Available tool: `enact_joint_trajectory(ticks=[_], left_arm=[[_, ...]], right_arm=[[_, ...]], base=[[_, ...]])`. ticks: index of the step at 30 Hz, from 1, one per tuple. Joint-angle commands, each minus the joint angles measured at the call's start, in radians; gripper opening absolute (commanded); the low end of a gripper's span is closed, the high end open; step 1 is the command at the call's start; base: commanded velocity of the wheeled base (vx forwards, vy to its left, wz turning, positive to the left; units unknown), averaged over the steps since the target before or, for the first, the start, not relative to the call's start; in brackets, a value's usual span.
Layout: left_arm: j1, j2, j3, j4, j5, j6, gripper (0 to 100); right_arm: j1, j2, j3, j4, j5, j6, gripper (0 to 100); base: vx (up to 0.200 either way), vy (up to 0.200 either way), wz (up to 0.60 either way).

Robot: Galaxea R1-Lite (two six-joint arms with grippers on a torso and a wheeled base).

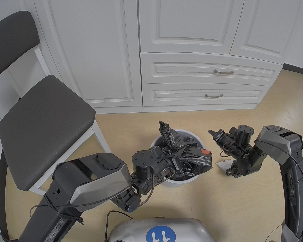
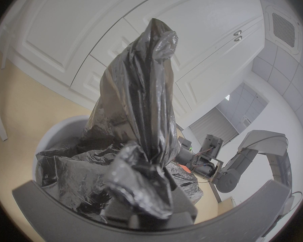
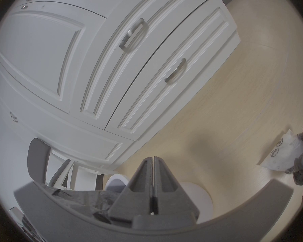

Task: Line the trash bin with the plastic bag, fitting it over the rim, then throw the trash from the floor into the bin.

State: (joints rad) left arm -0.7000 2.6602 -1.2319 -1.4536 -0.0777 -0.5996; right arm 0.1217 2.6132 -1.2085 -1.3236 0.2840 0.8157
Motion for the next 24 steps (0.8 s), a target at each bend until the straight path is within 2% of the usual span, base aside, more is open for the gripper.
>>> enact_joint_trajectory(ticks=[1, 7, 11, 12, 16, 20, 24], left_arm=[[0.04, 0.078, -0.006, -0.034, -0.037, 0.0, 0], [0.039, 0.015, 0.014, -0.04, -0.042, 0.0, 0], [0.016, -0.082, 0.083, -0.017, -0.045, 0.009, 0], [0.008, -0.106, 0.097, -0.002, -0.045, 0.014, 100], [-0.006, -0.201, 0.129, 0.09, -0.039, 0.026, 100], [0.001, -0.281, 0.15, 0.213, -0.04, 0.095, 100], [0.002, -0.382, 0.147, 0.406, -0.036, 0.179, 100]], right_arm=[[0.003, 0.022, -0.002, -0.012, -0.005, 0.0, 0], [0.004, 0.019, -0.002, -0.012, -0.008, 0.0, 0], [0.012, 0.016, 0.0, -0.009, -0.011, -0.001, 0], [0.012, 0.011, 0.001, -0.009, -0.014, -0.001, 0], [0.006, -0.03, 0.004, 0.007, -0.019, -0.003, 0], [-0.011, -0.087, 0.007, 0.067, -0.019, -0.003, 0], [-0.043, -0.188, 0.02, 0.149, -0.017, -0.009, 0]], base=[[0.0, 0.0, 0.0], [0.0, 0.0, 0.0], [0.0, 0.0, 0.0], [0.0, 0.0, 0.0], [0.0, 0.0, 0.0], [0.0, 0.0, 0.0], [0.0, 0.0, 0.0]])
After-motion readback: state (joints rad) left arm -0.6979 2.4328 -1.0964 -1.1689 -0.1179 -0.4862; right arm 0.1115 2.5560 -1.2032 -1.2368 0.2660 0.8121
